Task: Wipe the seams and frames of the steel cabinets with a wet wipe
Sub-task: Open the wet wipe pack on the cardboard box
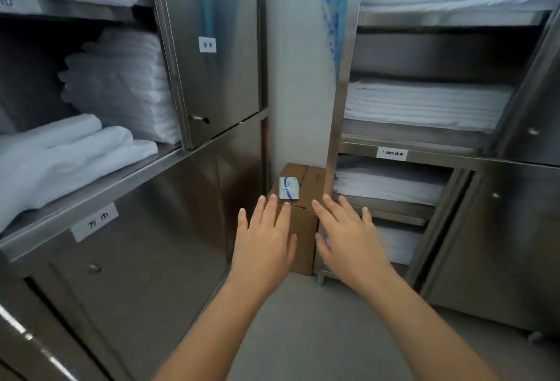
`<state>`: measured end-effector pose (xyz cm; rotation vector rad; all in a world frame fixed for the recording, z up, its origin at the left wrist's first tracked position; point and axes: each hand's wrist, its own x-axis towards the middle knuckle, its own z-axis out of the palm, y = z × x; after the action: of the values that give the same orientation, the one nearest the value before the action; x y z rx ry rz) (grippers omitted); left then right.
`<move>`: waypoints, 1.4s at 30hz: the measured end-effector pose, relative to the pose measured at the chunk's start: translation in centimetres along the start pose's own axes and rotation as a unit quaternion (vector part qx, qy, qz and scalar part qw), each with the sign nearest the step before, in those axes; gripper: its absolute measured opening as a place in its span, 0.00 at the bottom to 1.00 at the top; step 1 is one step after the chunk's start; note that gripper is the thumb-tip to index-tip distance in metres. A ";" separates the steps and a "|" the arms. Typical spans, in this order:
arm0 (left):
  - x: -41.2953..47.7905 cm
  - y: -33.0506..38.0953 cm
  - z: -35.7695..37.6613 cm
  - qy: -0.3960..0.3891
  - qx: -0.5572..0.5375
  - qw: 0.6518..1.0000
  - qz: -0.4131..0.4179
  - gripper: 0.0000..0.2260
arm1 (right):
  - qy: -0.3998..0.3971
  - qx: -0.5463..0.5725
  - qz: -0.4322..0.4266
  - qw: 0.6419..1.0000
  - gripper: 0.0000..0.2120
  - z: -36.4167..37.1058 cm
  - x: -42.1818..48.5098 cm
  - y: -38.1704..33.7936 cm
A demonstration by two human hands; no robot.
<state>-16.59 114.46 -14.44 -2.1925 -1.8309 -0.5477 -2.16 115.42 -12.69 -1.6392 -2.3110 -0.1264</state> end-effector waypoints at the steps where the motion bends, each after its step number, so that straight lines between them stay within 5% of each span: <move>1: 0.9 -0.4 0.6 -0.011 -0.002 1.000 0.002 0.25 | -0.001 -0.002 -0.002 1.000 0.27 0.6 1.1 0.3; 29: 36.8 -9.7 26.8 -0.047 -0.095 0.990 -0.093 0.25 | -0.107 0.066 0.004 0.992 0.27 21.2 39.6 16.0; 37: 47.0 -18.1 34.4 -0.101 -0.100 0.985 -0.098 0.25 | -0.109 0.024 0.036 0.993 0.29 28.1 52.3 16.3; 42: 54.9 -23.8 38.8 -0.108 -0.065 0.991 -0.045 0.23 | -0.043 -0.005 0.038 0.998 0.31 32.6 61.9 15.7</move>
<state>-26.57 183.90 -27.54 -2.3427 -2.0674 -0.4736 -12.47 184.88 -27.00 -1.7660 -2.3094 -0.0516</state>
